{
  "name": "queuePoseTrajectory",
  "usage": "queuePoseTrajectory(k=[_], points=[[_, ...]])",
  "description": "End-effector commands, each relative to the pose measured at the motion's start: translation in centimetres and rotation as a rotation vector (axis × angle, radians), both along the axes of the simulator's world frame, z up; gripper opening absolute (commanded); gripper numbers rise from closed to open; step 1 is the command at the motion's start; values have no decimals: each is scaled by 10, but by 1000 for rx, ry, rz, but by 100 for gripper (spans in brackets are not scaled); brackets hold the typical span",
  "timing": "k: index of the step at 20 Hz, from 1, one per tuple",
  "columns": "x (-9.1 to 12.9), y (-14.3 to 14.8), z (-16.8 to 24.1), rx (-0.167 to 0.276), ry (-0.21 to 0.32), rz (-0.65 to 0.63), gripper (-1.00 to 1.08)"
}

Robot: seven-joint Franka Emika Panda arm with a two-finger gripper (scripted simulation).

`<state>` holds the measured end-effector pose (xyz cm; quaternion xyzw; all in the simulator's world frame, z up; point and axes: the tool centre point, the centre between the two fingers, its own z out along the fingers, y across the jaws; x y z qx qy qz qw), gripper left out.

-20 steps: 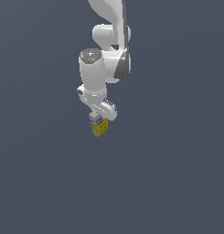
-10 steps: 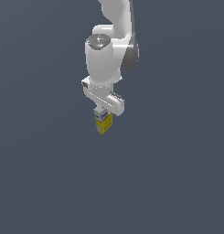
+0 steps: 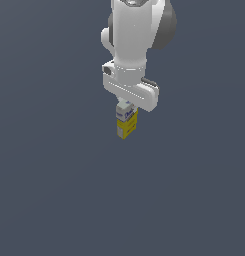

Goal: Pick up the object and move it to a goal position.

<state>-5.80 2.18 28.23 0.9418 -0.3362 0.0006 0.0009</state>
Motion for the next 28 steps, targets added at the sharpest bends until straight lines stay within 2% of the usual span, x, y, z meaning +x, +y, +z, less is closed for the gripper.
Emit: queuePoseTrajectory(k=[1, 15, 28], points=[[3, 17, 25, 0, 0, 0, -100], [23, 98, 144, 2, 1, 0, -100], [33, 128, 189, 2, 1, 0, -100]])
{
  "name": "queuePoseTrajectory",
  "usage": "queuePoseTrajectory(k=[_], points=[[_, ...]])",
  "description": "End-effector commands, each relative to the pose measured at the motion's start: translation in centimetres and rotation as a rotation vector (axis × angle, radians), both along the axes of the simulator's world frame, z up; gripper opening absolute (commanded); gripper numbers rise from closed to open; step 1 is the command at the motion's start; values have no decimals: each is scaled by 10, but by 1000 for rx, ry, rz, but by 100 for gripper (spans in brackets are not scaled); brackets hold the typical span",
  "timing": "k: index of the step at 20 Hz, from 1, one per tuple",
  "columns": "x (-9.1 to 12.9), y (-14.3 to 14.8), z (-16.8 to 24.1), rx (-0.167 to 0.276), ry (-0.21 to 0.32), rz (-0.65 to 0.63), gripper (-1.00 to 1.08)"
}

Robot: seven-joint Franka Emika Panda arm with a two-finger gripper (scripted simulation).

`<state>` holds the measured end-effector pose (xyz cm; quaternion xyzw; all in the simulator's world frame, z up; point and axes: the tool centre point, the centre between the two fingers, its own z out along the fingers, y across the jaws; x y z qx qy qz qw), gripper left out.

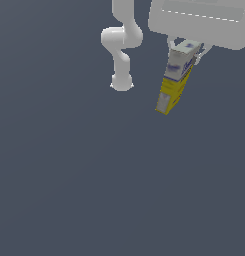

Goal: Pick up the object and move it to a goal position.

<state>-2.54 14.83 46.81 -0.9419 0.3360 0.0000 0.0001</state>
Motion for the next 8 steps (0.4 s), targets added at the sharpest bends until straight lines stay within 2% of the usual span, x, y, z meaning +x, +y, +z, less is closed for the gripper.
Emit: queuePoseTrajectory(k=[1, 8], points=[[1, 3, 4, 0, 0, -1, -100], [2, 4, 6, 0, 0, -1, -100]])
